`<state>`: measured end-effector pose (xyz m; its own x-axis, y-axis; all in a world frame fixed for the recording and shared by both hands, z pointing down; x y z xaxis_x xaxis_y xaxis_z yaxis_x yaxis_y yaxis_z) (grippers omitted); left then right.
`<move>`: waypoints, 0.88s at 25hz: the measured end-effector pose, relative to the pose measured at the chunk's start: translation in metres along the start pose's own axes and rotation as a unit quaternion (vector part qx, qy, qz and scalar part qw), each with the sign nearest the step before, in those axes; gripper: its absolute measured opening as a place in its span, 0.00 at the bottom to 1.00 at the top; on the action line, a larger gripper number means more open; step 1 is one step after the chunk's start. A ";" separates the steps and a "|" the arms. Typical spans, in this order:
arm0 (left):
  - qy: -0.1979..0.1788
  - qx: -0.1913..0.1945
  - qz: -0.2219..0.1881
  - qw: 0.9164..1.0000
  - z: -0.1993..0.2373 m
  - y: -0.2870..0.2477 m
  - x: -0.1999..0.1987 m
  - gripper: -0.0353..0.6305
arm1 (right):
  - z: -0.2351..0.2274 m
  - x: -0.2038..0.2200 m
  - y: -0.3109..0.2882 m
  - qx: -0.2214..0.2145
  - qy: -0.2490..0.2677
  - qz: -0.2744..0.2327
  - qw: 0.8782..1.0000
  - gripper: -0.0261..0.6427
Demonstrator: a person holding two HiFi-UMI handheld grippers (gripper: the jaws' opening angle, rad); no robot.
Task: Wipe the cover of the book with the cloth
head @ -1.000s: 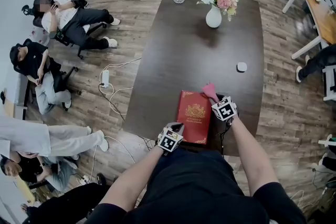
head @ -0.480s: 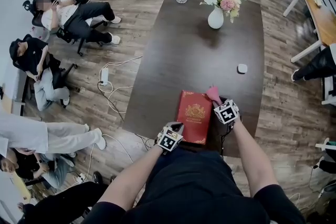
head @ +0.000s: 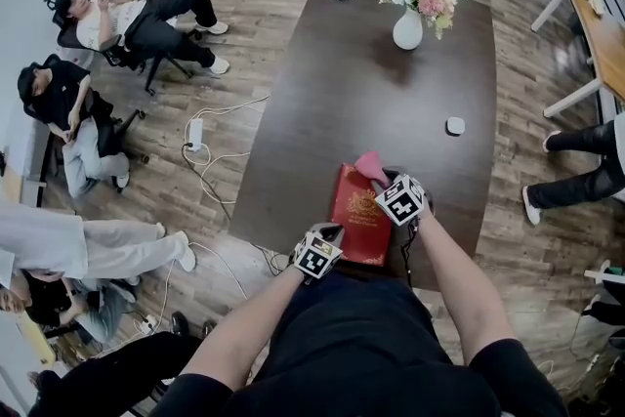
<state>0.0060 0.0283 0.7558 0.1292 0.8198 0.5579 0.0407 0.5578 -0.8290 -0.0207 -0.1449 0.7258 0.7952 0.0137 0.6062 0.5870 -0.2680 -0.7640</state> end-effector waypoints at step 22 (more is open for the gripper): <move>0.011 0.004 -0.005 1.000 0.001 0.002 0.002 0.05 | 0.053 -0.060 -0.082 -0.063 0.059 0.027 0.996 0.22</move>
<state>0.0049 0.0311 0.7558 0.1500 0.8113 0.5651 0.0334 0.5671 -0.8230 -0.1087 -0.0728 0.7399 0.7974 -0.1145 0.5925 0.5145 -0.3839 -0.7667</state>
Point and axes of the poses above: the fingertips, and each gripper's own axes: y backward along the fingers, z to its left, x out of its underside, the point moved 1 cm from there along y, backward along the fingers, and after that the axes turned 15 degrees about -x, right-handed, at the moved point
